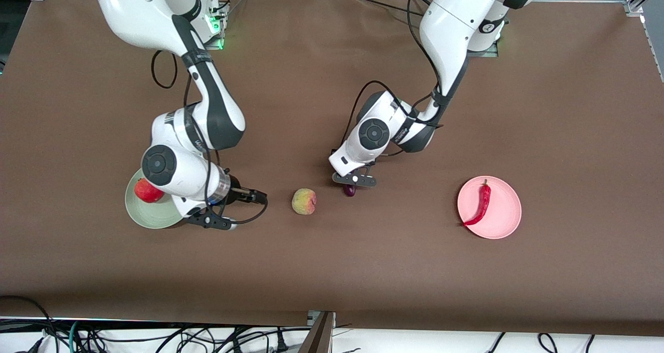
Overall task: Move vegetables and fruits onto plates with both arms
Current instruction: 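Grasp the purple eggplant with the left gripper while the right gripper grasps the peach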
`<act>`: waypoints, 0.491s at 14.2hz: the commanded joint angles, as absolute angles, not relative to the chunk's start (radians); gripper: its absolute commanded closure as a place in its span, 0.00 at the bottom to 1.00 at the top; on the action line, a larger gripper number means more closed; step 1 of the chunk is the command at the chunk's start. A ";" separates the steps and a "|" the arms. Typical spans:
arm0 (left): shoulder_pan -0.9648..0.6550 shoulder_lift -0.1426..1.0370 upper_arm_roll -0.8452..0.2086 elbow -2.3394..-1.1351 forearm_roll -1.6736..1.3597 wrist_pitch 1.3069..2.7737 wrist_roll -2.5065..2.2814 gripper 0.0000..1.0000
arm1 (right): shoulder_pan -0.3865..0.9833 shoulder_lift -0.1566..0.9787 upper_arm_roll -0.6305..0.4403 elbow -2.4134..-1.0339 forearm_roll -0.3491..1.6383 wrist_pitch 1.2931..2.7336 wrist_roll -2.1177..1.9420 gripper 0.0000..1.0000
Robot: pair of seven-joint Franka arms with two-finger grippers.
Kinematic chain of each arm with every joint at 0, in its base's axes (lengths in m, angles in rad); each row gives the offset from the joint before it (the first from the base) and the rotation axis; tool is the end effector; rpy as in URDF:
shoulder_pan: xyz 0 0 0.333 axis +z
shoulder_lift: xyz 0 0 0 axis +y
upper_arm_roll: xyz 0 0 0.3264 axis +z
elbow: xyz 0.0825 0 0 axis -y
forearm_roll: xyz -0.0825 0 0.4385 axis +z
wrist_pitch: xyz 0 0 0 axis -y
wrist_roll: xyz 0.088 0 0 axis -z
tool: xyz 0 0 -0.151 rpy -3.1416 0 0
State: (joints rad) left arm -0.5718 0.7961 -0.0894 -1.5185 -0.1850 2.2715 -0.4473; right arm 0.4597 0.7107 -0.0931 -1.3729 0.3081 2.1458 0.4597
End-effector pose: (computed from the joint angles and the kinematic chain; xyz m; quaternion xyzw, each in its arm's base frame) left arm 0.5910 -0.4657 0.1149 0.9941 -0.0327 -0.0713 0.0751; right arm 0.7307 0.3194 0.2417 -0.9878 0.1132 0.0106 0.1064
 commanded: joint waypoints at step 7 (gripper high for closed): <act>-0.131 0.666 -0.051 -1.513 -0.111 1.987 0.004 1.00 | 0.615 0.851 -0.094 -1.358 0.318 2.430 0.615 0.00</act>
